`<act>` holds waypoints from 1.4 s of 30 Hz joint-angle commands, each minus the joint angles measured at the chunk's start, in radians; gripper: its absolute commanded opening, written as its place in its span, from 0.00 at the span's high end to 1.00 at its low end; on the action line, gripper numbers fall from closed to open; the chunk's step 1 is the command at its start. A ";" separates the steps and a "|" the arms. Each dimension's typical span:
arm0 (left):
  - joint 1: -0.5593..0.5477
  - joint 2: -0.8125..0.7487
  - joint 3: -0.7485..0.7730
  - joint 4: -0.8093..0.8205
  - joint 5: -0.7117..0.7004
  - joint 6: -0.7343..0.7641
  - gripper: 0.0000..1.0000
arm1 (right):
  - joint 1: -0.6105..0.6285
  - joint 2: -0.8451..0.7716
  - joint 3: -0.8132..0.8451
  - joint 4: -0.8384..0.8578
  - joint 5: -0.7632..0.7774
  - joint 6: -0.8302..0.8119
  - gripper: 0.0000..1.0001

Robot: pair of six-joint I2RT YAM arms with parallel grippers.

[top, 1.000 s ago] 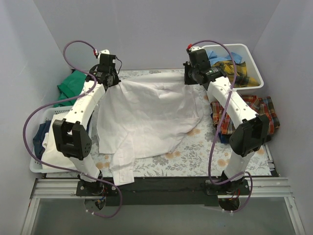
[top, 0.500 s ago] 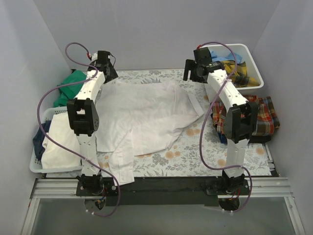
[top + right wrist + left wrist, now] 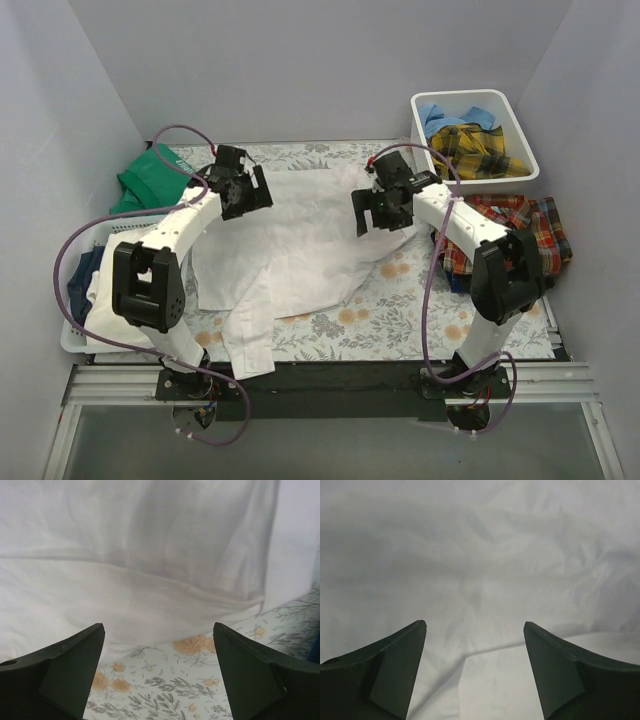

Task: Fold and stack the long sleeve shirts
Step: Flatten the shirt out

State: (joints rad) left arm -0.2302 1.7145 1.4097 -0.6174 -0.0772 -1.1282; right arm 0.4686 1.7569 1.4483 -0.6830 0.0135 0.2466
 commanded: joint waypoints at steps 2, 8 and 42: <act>-0.043 -0.125 -0.192 -0.022 0.106 -0.053 0.22 | 0.080 -0.028 -0.067 0.017 -0.067 -0.029 0.07; -0.136 -0.278 -0.304 -0.137 -0.012 -0.067 0.21 | 0.100 -0.037 -0.157 0.020 -0.020 0.006 0.12; -0.132 -0.141 -0.390 -0.139 -0.139 -0.295 0.20 | 0.157 0.073 -0.158 0.138 -0.073 -0.066 0.37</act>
State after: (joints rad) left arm -0.3805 1.5703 0.9771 -0.7765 -0.1829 -1.3949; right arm 0.6159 1.8198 1.3331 -0.5655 -0.0067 0.1986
